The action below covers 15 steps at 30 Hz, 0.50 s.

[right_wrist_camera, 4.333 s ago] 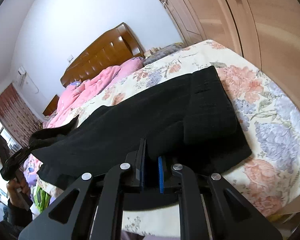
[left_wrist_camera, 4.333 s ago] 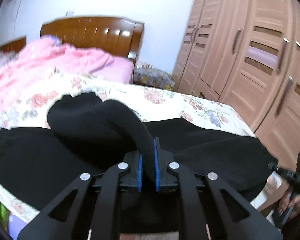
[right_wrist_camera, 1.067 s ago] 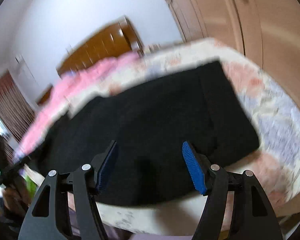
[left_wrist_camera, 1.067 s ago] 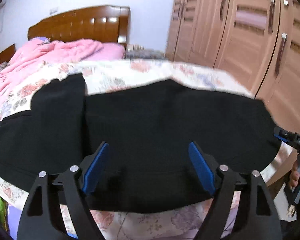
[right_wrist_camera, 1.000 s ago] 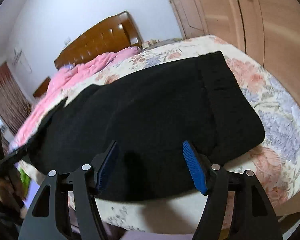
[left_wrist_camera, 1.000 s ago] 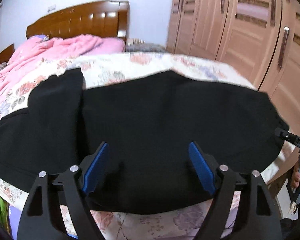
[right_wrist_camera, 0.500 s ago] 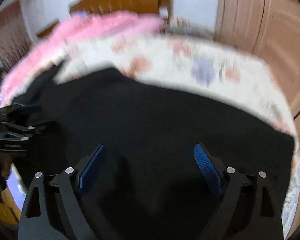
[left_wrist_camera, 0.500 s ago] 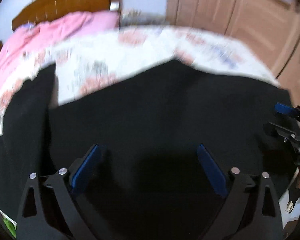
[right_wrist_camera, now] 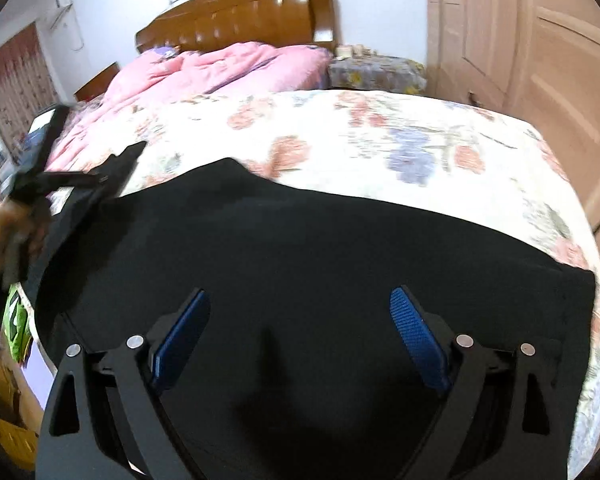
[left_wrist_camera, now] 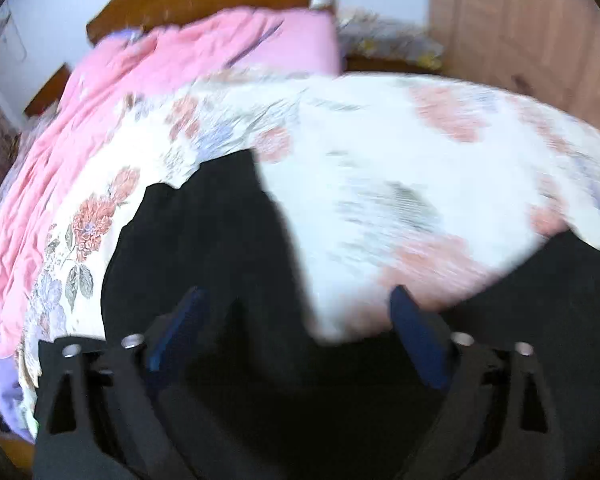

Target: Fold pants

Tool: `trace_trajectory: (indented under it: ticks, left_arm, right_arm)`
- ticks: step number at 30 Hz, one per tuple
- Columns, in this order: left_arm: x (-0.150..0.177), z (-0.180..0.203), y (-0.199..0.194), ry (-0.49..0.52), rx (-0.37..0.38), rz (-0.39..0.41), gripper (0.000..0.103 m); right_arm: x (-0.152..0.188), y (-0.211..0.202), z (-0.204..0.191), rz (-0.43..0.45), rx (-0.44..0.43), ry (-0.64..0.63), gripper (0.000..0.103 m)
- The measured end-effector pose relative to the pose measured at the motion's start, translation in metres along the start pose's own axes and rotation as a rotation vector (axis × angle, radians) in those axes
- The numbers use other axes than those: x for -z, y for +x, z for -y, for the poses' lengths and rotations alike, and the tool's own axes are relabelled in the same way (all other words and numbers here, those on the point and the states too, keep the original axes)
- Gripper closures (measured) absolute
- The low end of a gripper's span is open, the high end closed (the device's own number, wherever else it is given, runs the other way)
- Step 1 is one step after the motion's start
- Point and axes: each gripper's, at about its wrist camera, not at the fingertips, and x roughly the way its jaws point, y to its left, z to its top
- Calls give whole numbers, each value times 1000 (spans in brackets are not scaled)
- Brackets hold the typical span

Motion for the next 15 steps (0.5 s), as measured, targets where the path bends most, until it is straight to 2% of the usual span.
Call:
trace_trajectory:
  ticks: [3,4,5,6,7,9,11,13,15]
  left_arm:
    - [-7,-8,32,1,-17,-100,46]
    - [-6,-8,33,14,-17,-81,47]
    - [-6,-7,34,21,-20,-78,56]
    - [-3,-9,32,20,-16,-69,81]
    - [-1,-12,29,20,-22,-52,93]
    - [-2,-21,21,2,4,-4,95]
    - [9,-37,-2,-41,36,85,95]
    - [20,-58,-28,-98,63,168,95]
    - [46,-87,-61,-194,113,256,95]
  right_arm:
    - [-4,13,-19,-19,-18,-35,15]
    - [-3,15,-21,-25,-21,-41,15]
    - [-2,14,-25,-31,-24,-44,15]
    - [-1,16,-26,-36,-28,-41,15]
    - [1,16,-26,-38,-31,-37,15]
    - [3,15,-27,-39,-39,-28,15]
    - [7,12,-27,-31,-43,-20,15]
    - [10,10,-27,-25,-55,-13,15]
    - [11,10,-27,-20,-57,-9,15]
